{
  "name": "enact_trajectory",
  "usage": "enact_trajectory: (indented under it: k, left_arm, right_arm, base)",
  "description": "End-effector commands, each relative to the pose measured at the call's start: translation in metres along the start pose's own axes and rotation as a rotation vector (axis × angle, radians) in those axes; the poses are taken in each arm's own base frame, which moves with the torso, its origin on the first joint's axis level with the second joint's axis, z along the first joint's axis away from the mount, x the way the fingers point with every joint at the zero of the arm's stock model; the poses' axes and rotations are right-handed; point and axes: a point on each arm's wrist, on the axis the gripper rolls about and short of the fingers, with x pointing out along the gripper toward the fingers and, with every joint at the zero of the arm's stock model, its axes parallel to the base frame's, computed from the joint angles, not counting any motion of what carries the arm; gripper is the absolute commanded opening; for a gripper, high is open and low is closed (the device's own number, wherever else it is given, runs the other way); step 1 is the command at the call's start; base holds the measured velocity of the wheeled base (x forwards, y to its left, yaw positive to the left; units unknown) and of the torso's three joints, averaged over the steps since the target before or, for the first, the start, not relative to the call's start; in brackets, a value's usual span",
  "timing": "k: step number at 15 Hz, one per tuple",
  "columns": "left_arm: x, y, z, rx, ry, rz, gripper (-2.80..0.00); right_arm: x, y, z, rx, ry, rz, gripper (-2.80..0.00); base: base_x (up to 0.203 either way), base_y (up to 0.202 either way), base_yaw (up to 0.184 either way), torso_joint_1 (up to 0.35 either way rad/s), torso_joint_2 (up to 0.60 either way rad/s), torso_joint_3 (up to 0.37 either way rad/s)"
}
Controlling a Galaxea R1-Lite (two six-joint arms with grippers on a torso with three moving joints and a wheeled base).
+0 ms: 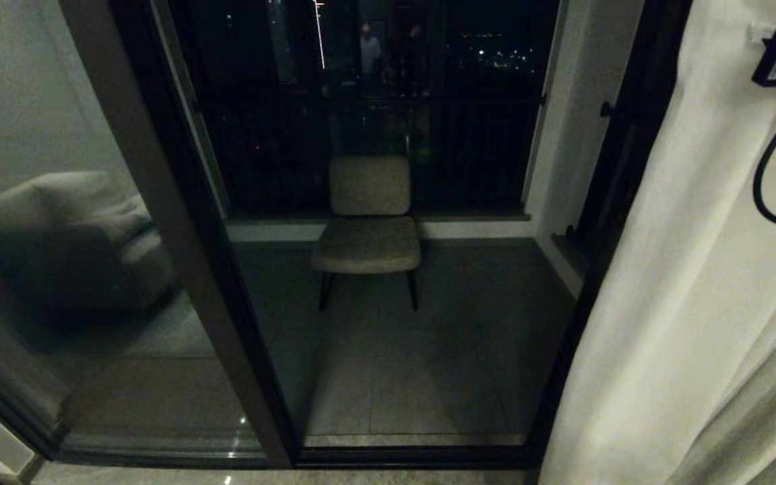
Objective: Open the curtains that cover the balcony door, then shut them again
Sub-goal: Close the inner curtains on both sides
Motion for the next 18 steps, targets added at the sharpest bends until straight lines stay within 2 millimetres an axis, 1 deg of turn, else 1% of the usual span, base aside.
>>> enact_trajectory:
  k: [1,18]
  left_arm:
    - [0.0,0.0,0.0,0.001,0.0,0.0,-2.8]
    - [0.0,0.0,0.0,0.001,0.0,0.002,-2.8]
  right_arm:
    - [0.0018,0.0023,-0.0028,0.001,0.006,0.008,-2.8]
    - [0.0075,0.0055,-0.0073,0.005,-0.008,0.015,-2.8]
  base:
    - [0.0,0.19,0.002,0.002,0.0,0.002]
    - [0.0,0.19,0.0,0.003,0.0,0.002]
